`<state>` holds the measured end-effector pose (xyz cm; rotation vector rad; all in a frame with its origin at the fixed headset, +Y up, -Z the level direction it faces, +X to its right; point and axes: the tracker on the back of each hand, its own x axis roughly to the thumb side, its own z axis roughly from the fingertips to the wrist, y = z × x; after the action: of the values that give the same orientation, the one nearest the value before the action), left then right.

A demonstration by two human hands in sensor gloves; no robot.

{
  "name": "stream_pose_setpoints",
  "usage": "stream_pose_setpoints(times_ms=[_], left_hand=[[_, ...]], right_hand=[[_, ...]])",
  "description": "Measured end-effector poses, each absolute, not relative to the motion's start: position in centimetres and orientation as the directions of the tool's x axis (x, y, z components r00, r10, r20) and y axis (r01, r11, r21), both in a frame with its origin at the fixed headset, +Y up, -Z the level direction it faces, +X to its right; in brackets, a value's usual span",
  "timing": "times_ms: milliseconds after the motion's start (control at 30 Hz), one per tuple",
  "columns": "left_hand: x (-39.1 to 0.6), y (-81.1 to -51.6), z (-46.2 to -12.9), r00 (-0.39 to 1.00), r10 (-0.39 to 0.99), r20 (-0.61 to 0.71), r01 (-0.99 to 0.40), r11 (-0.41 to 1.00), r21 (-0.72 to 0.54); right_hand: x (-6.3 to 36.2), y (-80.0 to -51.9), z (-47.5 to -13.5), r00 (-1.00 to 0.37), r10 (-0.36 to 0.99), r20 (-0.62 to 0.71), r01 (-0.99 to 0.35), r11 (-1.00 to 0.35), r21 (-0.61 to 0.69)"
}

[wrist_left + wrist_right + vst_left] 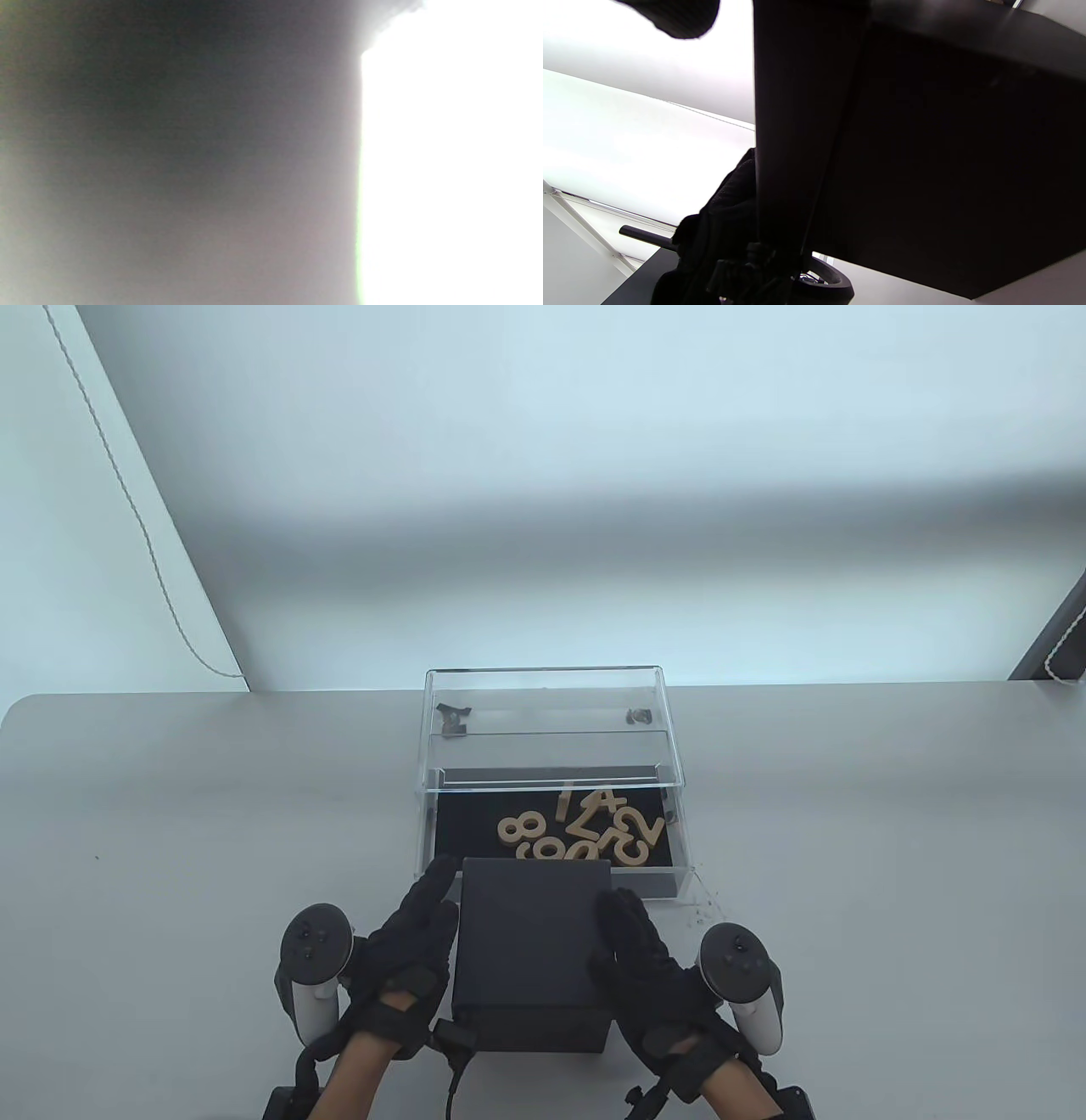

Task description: Pour number blocks into a drawer

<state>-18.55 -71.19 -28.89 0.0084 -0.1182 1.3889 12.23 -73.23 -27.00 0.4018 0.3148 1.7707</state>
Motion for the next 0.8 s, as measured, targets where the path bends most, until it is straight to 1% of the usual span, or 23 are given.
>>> stream_pose_setpoints(times_ms=[133,300,333,433,500,567,667,800], left_hand=[[-17.2,-68.7,-28.1,0.240,0.951,0.194,-0.959,0.263,-0.104],[-14.6,-67.2,-27.3,0.307,0.909,0.281,-0.917,0.362,-0.169],[-13.8,-66.9,-27.2,0.326,0.890,0.319,-0.904,0.392,-0.168],[-12.0,-66.2,-27.0,0.446,0.803,0.395,-0.824,0.541,-0.168],[-11.2,-66.2,-27.0,0.504,0.762,0.407,-0.775,0.607,-0.176],[-10.3,-66.5,-27.1,0.559,0.732,0.390,-0.726,0.659,-0.196],[-9.4,-67.3,-27.1,0.595,0.707,0.382,-0.673,0.698,-0.244],[-8.7,-67.5,-27.0,0.693,0.597,0.405,-0.557,0.799,-0.224]], right_hand=[[12.5,-73.0,-27.2,-0.219,0.971,0.101,-0.881,-0.241,0.408],[12.8,-72.9,-27.3,-0.235,0.967,0.098,-0.883,-0.255,0.395],[12.8,-73.0,-27.3,-0.239,0.966,0.100,-0.882,-0.259,0.392],[12.9,-72.9,-27.4,-0.239,0.966,0.098,-0.885,-0.259,0.387],[13.1,-72.9,-27.4,-0.238,0.966,0.098,-0.888,-0.257,0.380],[13.3,-72.8,-27.4,-0.240,0.966,0.101,-0.892,-0.260,0.369],[13.5,-72.8,-27.5,-0.236,0.967,0.094,-0.896,-0.254,0.364],[13.7,-72.9,-27.6,-0.239,0.967,0.087,-0.897,-0.254,0.362]])
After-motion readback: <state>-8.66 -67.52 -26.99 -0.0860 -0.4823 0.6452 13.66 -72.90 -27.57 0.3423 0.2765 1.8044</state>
